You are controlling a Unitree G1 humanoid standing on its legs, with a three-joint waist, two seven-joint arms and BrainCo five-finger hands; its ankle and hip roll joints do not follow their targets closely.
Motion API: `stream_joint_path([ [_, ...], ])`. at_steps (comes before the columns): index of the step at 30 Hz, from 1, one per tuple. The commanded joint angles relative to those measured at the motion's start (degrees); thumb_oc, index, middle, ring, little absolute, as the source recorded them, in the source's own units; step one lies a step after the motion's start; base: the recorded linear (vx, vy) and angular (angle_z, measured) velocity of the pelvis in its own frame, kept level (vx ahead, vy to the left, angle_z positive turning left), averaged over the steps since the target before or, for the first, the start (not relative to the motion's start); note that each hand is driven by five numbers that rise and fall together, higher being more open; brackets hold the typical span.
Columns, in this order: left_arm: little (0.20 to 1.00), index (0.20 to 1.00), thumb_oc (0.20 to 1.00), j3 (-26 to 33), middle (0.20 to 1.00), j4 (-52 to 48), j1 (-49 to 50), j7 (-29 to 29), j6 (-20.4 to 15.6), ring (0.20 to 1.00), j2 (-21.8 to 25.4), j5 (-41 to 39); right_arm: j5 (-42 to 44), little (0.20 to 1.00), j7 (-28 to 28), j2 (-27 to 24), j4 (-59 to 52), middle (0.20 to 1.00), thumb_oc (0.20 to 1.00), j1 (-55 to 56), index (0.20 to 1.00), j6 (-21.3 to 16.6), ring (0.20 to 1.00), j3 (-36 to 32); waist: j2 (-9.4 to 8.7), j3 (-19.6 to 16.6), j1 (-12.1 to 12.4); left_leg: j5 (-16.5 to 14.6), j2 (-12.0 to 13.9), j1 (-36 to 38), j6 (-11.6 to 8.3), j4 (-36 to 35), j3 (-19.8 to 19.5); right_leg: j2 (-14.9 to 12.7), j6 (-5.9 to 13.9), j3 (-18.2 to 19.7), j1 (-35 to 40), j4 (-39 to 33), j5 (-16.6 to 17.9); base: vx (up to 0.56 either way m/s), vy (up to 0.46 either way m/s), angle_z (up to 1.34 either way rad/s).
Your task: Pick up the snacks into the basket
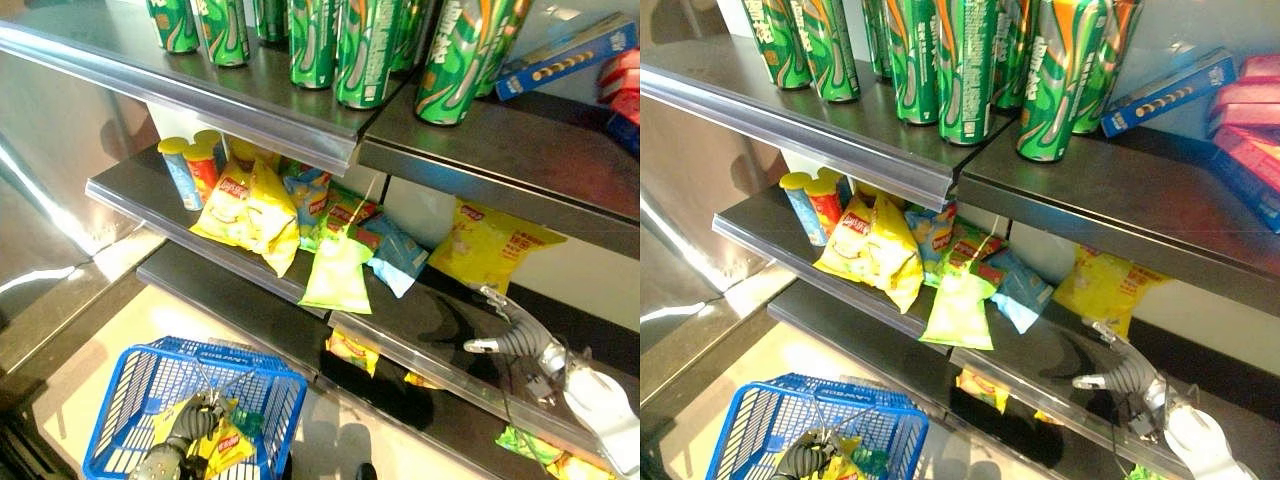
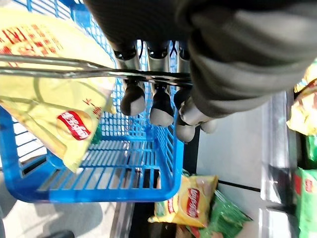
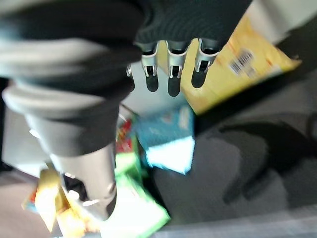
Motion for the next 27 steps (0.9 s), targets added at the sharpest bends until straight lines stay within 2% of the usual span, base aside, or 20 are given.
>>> stream_joint_path([
  [1, 0.200, 0.200, 0.200, 0.5, 0.200, -9.0, -5.7, -1.9, -6.5, 0.200, 1.2, 1.3, -7.3, 1.000, -4.6, 0.4, -0.1, 1.000, 1.000, -9.1, 1.000, -0.8, 1.000, 4.1, -2.17, -1.6, 2.3, -8.5, 1.2, -1.2, -2.47, 6.6, -0.9, -5.7, 7.61, 0.6, 5.2, -10.0, 3.2, -0.06, -0.023, 0.06],
  [2, 0.200, 0.200, 0.200, -0.8, 0.200, -8.9, -6.5, -1.7, -6.3, 0.200, 1.0, 1.4, -9.2, 1.000, -6.1, 1.9, 1.8, 1.000, 1.000, -13.6, 1.000, 0.2, 1.000, 6.8, -1.98, -1.1, 2.9, -8.3, 1.0, -1.9, -2.47, 6.9, -1.2, -5.8, 7.55, 0.4, 4.9, -9.9, 3.3, -0.05, -0.014, 0.07],
  [9, 0.200, 0.200, 0.200, -3.6, 0.200, -9.4, -7.6, -1.6, -5.8, 0.200, 0.9, 0.4, -12.0, 1.000, -7.5, 6.8, 7.1, 1.000, 1.000, -26.7, 1.000, 2.6, 1.000, 15.3, -1.46, 1.0, 4.9, -8.2, 0.4, -4.0, -2.23, 8.3, -2.1, -6.1, 7.31, -0.1, 3.9, -9.1, 3.4, -0.05, -0.004, 0.09],
  [13, 0.200, 0.200, 0.200, -5.2, 0.200, -9.2, -9.0, -1.4, -6.1, 0.200, 1.7, -0.4, -14.5, 1.000, -9.6, 9.0, 14.6, 1.000, 1.000, -35.7, 1.000, 4.3, 1.000, 20.1, -1.36, 2.9, 6.3, -8.2, -0.1, -5.5, -1.99, 9.3, -2.5, -6.3, 7.26, -0.3, 2.7, -8.1, 3.6, -0.06, 0.002, 0.12],
  [20, 0.200, 0.200, 0.200, -8.0, 0.200, -10.1, -10.8, -0.7, -6.6, 0.200, 2.6, -0.7, -16.8, 1.000, -11.9, 11.6, 22.6, 1.000, 1.000, -44.5, 1.000, 6.1, 1.000, 23.9, -0.65, 5.7, 7.9, -7.8, -0.9, -7.5, -1.64, 10.2, -3.0, -6.6, 7.32, -0.4, 0.6, -6.3, 3.7, -0.04, 0.024, 0.03],
  [27, 0.200, 0.200, 0.200, -10.5, 0.200, -12.1, -11.8, -1.3, -7.2, 0.200, 3.8, -1.4, -18.8, 1.000, -13.9, 10.5, 30.0, 1.000, 1.000, -50.5, 1.000, 7.1, 1.000, 26.0, 0.63, 7.1, 9.0, -7.3, -1.7, -9.0, -1.69, 10.4, -3.7, -7.2, 7.45, -1.0, -0.6, -5.1, 3.6, -0.02, 0.024, 0.07],
])
